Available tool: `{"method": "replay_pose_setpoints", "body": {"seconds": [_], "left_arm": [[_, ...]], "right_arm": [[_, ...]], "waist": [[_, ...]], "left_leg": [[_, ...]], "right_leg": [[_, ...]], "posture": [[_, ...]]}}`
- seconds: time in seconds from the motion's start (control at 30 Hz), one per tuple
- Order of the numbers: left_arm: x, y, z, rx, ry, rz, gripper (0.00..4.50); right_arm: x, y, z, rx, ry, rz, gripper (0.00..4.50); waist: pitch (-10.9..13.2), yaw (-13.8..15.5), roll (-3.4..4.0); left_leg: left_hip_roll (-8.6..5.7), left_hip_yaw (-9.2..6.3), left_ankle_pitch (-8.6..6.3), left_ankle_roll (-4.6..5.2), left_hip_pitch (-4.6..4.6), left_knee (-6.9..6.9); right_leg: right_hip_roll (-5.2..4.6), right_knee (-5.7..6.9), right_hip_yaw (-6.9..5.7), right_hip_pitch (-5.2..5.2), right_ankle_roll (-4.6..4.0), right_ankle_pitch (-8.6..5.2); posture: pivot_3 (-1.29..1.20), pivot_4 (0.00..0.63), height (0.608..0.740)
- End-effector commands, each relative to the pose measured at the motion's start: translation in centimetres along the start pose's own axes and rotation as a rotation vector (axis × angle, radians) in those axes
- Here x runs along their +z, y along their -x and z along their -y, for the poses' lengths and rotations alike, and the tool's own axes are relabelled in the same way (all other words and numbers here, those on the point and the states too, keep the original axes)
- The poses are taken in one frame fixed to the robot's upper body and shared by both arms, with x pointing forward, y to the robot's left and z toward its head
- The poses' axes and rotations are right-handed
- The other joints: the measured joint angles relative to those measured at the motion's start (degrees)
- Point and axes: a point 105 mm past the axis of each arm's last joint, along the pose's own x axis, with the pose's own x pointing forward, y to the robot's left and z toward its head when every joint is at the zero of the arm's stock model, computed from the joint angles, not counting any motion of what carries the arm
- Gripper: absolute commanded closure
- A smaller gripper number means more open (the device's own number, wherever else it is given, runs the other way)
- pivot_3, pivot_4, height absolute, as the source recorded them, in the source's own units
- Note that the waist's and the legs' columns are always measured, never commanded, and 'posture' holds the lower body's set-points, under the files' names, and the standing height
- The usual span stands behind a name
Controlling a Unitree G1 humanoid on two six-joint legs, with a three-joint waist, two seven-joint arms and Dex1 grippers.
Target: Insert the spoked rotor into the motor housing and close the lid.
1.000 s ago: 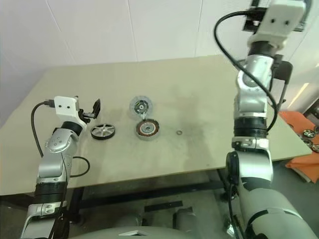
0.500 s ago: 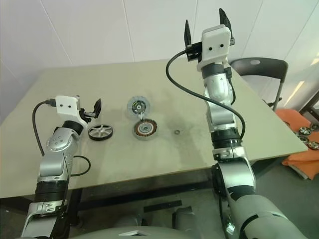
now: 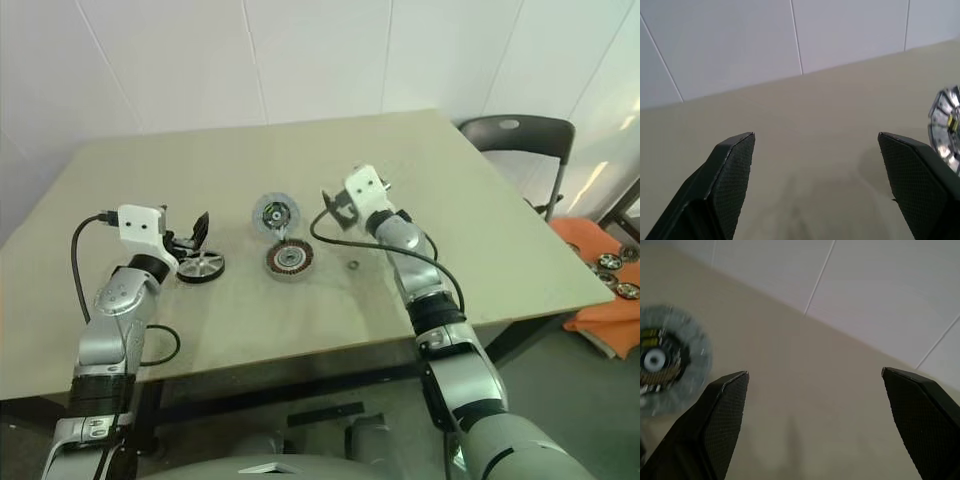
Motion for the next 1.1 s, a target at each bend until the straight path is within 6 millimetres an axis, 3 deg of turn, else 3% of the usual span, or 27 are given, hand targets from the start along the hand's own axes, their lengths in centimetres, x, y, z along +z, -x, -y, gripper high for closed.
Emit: {"method": "replay_pose_setpoints", "body": {"seconds": [0.03, 0.33, 0.57, 0.63, 0.77, 0.93, 1.1], "left_arm": [[1.1, 0.1, 0.6, -0.029, -0.025, 0.036, 0.32], [0.6, 0.4, -0.2, 0.011, -0.010, 0.024, 0.32], [0.0, 0.8, 1.3, -0.079, 0.039, 0.005, 0.32], [0.7, -1.0, 2.1, -0.133, -0.062, 0.017, 0.32], [3.7, -3.4, 2.6, -0.165, -0.021, 0.103, 0.32], [0.9, -2.6, 3.6, -0.168, 0.029, 0.036, 0.32], [1.3, -2.5, 3.7, -0.168, 0.042, 0.052, 0.32]], "right_arm": [[-1.6, 0.3, 0.2, 0.007, 0.036, -0.062, 0.06], [-1.9, 0.2, -0.7, 0.062, 0.040, -0.073, 0.06], [-2.9, 0.4, -0.9, 0.085, 0.035, -0.113, 0.06], [-3.6, 0.6, -1.0, 0.087, 0.060, -0.139, 0.06], [-3.8, 1.3, -0.1, 0.044, 0.047, -0.139, 0.06], [-4.7, 2.8, -0.1, 0.028, 0.039, -0.162, 0.06], [-4.5, 2.9, -0.1, 0.025, 0.041, -0.164, 0.06]], "waist": [[0.0, 0.1, 0.00], [0.0, -0.2, 0.01], [0.0, -0.1, 0.00], [0.0, 0.3, 0.00], [0.0, 1.0, -0.01], [-0.1, 0.8, 0.10], [0.0, 1.4, 0.01]], "left_leg": [[-0.02, 0.00, 0.00, 0.00, -0.01, 0.01], [0.01, 0.00, 0.00, 0.00, 0.01, 0.00], [0.00, 0.00, 0.00, 0.00, -0.01, 0.01], [0.00, -0.01, 0.00, 0.00, 0.00, 0.01], [-0.03, -0.08, 0.01, -0.02, 0.00, 0.19], [-0.02, 0.06, -0.03, 0.02, 0.02, -0.06], [0.01, 0.02, -0.01, 0.00, -0.21, -0.02]], "right_leg": [[-0.01, -0.01, 0.00, 0.00, 0.00, 0.00], [0.02, 0.03, 0.00, -0.02, 0.00, 0.00], [0.01, 0.02, 0.00, -0.02, 0.00, 0.00], [0.01, 0.02, -0.01, -0.01, 0.00, 0.00], [0.11, 0.04, -0.14, 0.09, 0.00, 0.00], [0.03, -0.09, 0.04, 0.00, 0.01, 0.00], [0.03, 0.13, 0.03, -0.31, 0.00, 0.01]], "posture": [[0.00, 0.000, 0.740], [0.00, 0.000, 0.740], [0.00, 0.000, 0.740], [0.00, 0.000, 0.740], [0.00, 0.000, 0.740], [0.00, 0.000, 0.740], [0.00, 0.000, 0.740]]}}
